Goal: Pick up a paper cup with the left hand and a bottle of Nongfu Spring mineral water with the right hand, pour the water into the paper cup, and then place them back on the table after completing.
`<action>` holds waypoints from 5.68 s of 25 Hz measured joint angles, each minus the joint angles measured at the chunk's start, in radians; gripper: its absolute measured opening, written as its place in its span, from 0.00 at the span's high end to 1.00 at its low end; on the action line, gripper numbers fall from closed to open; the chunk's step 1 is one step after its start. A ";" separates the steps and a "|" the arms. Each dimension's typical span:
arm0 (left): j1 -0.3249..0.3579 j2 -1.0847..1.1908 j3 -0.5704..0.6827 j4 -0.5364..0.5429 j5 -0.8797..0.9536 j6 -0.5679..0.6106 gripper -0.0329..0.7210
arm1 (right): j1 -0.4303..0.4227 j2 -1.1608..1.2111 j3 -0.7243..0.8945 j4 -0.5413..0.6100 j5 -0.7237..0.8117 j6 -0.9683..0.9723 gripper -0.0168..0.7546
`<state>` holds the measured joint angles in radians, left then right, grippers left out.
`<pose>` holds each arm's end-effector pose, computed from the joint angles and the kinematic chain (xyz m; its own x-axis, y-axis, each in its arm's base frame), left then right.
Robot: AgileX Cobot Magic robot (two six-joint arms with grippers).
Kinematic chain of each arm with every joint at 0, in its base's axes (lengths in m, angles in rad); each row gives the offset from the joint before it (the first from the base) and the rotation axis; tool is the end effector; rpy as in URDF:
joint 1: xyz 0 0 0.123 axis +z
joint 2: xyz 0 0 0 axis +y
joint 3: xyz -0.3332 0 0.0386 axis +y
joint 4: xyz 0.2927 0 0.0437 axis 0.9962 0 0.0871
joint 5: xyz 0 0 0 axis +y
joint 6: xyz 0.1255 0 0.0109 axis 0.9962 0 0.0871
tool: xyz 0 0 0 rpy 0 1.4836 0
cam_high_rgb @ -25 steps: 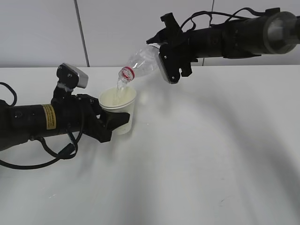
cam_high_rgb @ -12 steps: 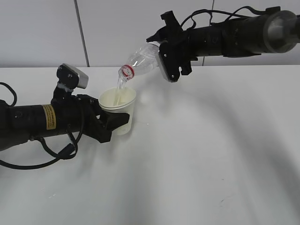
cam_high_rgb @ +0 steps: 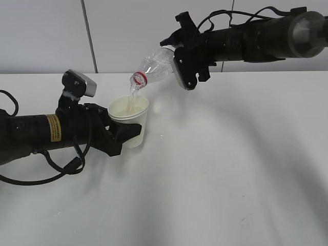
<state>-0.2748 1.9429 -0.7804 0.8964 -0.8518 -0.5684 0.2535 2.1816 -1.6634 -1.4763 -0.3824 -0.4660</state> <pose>0.3697 -0.1811 0.1232 -0.3328 0.1951 -0.9226 0.7732 0.6165 -0.1486 0.5756 0.1974 0.2220 0.6600 -0.7252 0.1961 -0.1452 -0.3792 -0.9138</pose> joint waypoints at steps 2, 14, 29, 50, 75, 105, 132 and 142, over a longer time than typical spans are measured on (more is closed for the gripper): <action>0.000 0.000 0.000 0.000 0.000 0.000 0.42 | 0.000 0.000 0.000 0.000 0.002 -0.007 0.45; 0.000 0.000 0.000 -0.025 -0.001 0.000 0.42 | 0.000 0.000 0.000 0.000 0.002 0.120 0.45; 0.011 0.000 0.000 -0.160 -0.041 0.069 0.42 | 0.000 0.018 0.000 0.003 -0.104 1.116 0.45; 0.033 0.152 0.000 -0.154 -0.162 0.148 0.42 | -0.125 0.049 0.277 0.446 -0.376 1.147 0.45; 0.032 0.258 -0.005 -0.254 -0.292 0.327 0.43 | -0.133 0.114 0.410 0.624 -0.555 0.844 0.45; 0.041 0.178 0.098 -0.276 -0.283 0.333 0.19 | -0.178 0.108 0.480 0.533 -0.627 0.782 0.11; 0.272 0.091 0.234 -0.820 -0.291 0.546 0.19 | -0.460 0.046 0.582 0.987 -0.681 0.601 0.21; 0.273 0.026 0.148 -0.851 -0.009 0.554 0.20 | -0.460 -0.019 0.569 1.154 -0.357 0.420 0.21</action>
<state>-0.0017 1.9688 -0.6325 0.0455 -0.8608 -0.0141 -0.2069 2.1631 -1.0940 -0.3227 -0.7399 -0.0457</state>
